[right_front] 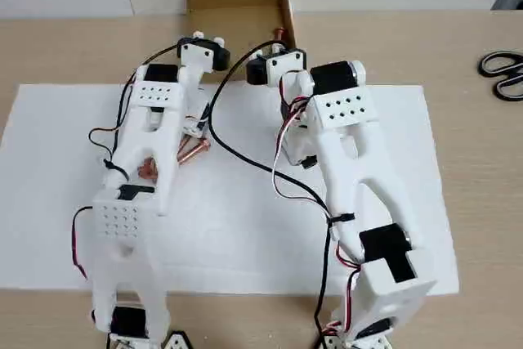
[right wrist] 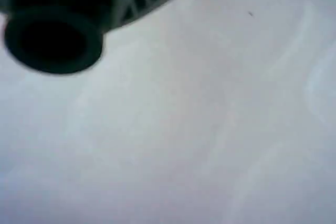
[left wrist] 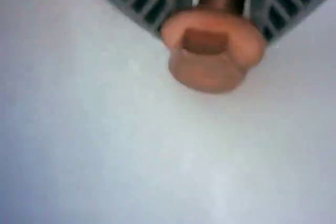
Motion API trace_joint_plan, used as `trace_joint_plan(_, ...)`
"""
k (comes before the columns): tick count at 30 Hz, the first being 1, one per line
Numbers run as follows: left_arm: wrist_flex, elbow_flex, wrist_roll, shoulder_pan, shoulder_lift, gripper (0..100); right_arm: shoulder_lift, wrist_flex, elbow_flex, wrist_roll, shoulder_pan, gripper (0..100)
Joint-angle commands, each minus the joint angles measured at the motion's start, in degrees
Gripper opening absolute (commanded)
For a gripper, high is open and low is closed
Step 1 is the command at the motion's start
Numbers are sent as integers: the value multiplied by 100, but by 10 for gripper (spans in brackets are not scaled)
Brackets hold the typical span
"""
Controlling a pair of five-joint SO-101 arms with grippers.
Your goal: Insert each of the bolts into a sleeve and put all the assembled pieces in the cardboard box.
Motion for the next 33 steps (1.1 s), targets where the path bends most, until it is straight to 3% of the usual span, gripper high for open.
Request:
trace_joint_plan(1, 105, -224, 0, 44, 44, 27, -312, 75, -35, 35, 13, 6)
trace_joint_plan(14, 1644, -2325, 246, 141, 44, 6, -356, 75, -26, 53, 13, 6)
trace_joint_plan(19, 1688, -2932, 651, 114, -105, 6, -365, 66, -62, 53, 13, 6)
trace_joint_plan(24, 1688, -2756, 1591, 79, -1240, 6, -523, 66, -70, 70, 13, 6)
trace_joint_plan(33, 1679, -1780, 1591, -123, -3701, 6, -2721, 31, -35, 70, -4, 6)
